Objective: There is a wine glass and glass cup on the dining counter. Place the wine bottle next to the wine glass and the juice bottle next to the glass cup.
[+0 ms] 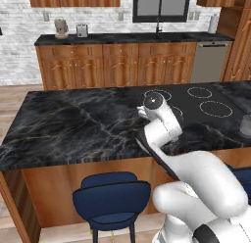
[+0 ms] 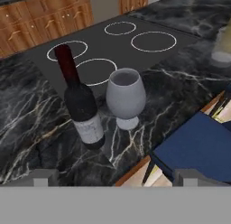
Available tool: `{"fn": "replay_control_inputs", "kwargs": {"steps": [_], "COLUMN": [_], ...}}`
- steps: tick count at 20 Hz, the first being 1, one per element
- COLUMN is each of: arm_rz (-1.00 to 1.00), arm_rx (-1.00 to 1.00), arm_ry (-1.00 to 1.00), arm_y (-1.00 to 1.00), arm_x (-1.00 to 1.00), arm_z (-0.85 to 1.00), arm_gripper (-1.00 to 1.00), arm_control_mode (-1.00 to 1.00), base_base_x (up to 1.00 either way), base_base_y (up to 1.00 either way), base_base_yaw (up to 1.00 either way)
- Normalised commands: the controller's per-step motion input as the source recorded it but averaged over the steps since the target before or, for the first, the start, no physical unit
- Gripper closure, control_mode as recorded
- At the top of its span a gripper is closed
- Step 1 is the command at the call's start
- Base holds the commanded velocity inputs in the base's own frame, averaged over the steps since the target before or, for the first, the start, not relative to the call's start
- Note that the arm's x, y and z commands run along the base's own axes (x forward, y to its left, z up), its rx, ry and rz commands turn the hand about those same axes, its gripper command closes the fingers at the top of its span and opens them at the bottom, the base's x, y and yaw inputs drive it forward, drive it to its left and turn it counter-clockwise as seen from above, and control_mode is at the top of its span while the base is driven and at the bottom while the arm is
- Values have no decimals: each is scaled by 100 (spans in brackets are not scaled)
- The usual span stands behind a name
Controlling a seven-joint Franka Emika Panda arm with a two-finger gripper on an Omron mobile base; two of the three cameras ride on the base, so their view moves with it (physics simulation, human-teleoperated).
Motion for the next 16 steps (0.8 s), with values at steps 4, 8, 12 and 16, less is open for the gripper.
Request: {"fn": "replay_control_inputs", "kwargs": {"steps": [4, 8, 12, 16], "arm_rz": [27, 28, 24, 20], "arm_rx": [4, 0, 0, 0], "arm_ry": [0, 0, 0, 0], "arm_y": [-4, 0, 0, 1], "arm_x": [-63, -58, -53, -45], "arm_z": [0, 0, 0, 0], "arm_gripper": [-100, -100, -100, -100], "arm_control_mode": [-100, -100, -100, -100], "base_base_x": [0, 0, 0, 0], "base_base_y": [0, 0, 0, 0], "base_base_yaw": [0, 0, 0, 0]}}
